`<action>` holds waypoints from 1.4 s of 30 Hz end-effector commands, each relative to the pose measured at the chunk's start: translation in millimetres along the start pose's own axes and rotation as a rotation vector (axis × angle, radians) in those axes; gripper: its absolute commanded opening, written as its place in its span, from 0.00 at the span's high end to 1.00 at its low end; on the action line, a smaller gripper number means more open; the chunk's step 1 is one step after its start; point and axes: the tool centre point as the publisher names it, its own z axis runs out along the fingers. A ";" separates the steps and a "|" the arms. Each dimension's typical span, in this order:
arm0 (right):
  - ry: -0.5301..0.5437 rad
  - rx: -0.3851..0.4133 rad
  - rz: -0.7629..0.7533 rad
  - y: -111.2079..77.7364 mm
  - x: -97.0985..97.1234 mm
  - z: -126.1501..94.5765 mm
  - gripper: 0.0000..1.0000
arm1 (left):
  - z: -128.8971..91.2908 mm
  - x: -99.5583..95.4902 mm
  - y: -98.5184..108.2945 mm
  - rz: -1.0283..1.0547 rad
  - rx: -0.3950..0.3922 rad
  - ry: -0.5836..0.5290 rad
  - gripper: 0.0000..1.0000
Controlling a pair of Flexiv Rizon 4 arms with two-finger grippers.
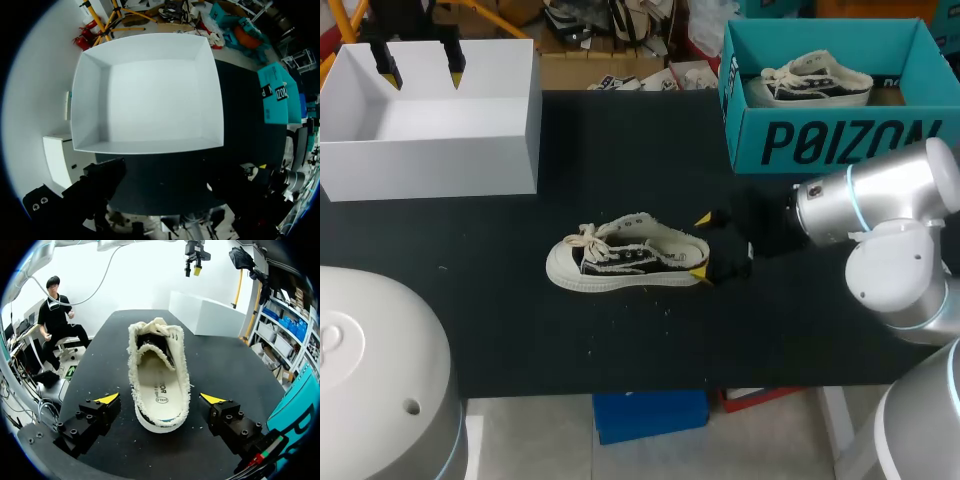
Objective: Take the shoe out of the shoebox, open the shoe tongue, remove and reinsert the insole, then place the shoe into the shoebox
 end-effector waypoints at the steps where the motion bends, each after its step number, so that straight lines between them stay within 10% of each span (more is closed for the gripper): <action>1: 0.001 -0.016 0.003 -5.4 -1.6 7.4 0.00 | -0.3 0.6 0.5 -0.002 -0.001 -0.003 0.00; 42: 0.078 -0.114 0.028 -17.2 -4.4 46.7 0.00 | -0.3 0.6 0.5 -0.002 -0.001 -0.003 0.00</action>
